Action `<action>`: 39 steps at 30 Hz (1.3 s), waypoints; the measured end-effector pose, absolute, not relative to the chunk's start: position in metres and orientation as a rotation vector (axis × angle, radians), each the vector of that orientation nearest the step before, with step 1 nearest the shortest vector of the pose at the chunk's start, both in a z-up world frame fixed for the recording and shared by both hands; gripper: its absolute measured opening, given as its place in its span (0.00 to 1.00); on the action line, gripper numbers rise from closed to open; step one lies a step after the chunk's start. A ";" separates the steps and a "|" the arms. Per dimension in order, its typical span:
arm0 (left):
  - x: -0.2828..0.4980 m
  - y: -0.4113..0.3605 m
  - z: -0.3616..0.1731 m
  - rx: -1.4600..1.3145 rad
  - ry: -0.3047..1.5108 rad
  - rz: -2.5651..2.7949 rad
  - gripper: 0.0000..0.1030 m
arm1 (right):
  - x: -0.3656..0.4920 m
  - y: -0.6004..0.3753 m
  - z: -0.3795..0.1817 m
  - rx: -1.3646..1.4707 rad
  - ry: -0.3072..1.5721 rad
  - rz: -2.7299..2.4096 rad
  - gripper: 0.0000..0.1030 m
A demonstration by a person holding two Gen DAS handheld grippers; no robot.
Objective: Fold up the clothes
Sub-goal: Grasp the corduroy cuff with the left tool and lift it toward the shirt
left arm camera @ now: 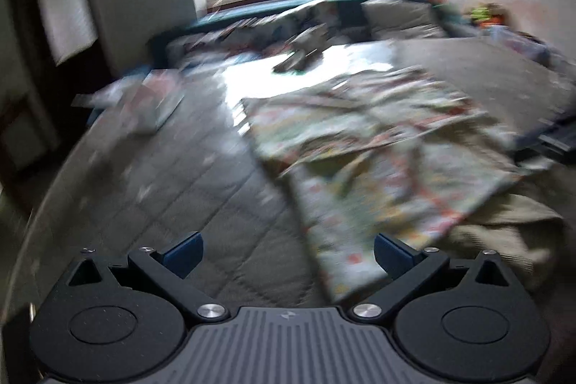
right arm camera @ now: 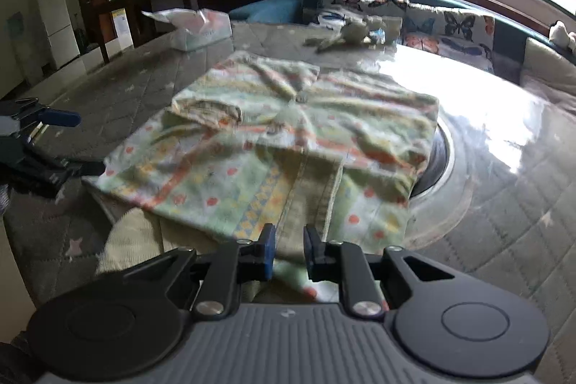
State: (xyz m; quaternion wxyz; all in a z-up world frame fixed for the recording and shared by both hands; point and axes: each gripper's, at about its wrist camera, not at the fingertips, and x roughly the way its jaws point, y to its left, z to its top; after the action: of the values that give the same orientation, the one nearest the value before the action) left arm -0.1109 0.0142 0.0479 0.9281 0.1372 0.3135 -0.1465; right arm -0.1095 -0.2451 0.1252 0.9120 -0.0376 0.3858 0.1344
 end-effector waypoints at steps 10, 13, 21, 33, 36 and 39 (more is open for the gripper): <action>-0.159 -0.035 0.033 0.580 0.507 -0.637 0.83 | -0.106 -0.245 0.119 -0.082 0.811 0.286 0.17; -0.167 -0.050 0.021 0.651 0.483 -0.714 0.77 | -0.111 -0.249 0.123 -0.100 0.806 0.282 0.20; -0.162 -0.072 0.017 0.642 0.413 -0.805 0.44 | -0.125 -0.252 0.125 -0.128 0.823 0.284 0.21; -0.106 -0.053 0.063 0.282 0.474 -0.764 0.06 | -0.151 -0.257 0.131 -0.263 0.817 0.338 0.36; -0.087 -0.049 0.073 0.216 0.490 -0.745 0.06 | -0.152 -0.249 0.129 -0.292 0.797 0.371 0.44; -0.074 -0.049 0.074 0.183 0.513 -0.735 0.06 | -0.147 -0.238 0.126 -0.305 0.756 0.400 0.45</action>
State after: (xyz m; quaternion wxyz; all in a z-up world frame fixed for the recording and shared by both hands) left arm -0.0737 -0.0492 0.0744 0.8972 0.0884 0.2477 -0.3548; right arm -0.1474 -0.2384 0.1263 0.8988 -0.1475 0.3649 0.1931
